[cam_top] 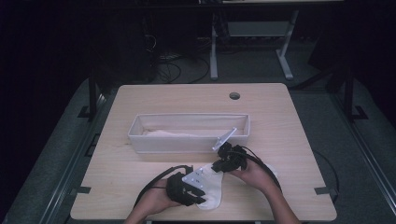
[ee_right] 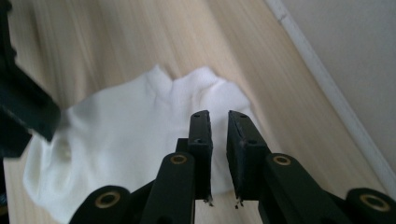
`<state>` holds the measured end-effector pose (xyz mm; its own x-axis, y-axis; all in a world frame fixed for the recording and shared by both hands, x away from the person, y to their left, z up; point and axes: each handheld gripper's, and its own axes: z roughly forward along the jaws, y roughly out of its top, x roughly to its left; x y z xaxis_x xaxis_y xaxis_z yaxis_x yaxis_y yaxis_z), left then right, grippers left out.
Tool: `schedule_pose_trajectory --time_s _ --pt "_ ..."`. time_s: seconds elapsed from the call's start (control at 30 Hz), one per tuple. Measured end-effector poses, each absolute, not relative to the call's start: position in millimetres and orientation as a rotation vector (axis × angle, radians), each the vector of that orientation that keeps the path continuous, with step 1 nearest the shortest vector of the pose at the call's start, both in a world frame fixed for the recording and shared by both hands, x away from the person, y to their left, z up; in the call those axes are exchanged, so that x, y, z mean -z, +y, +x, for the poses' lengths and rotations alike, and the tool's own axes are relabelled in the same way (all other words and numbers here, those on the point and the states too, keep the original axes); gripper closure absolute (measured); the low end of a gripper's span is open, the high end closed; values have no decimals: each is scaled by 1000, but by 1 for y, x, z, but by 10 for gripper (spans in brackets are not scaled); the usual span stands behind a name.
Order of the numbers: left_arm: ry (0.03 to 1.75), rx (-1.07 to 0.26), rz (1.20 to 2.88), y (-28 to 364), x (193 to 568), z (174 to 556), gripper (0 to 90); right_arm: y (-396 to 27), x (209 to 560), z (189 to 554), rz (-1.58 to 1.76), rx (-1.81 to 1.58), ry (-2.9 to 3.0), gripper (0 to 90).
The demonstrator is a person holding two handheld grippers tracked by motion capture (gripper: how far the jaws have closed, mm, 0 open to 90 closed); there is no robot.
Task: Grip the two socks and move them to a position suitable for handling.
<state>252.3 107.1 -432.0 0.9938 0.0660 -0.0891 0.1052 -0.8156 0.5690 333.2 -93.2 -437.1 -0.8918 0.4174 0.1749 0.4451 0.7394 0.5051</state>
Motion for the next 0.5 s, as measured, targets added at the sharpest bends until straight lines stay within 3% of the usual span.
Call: schedule_pose_trajectory --time_s 0.5 --pt "194 9 2491 131 415 259 681 -120 421 320 -689 823 -2915 691"
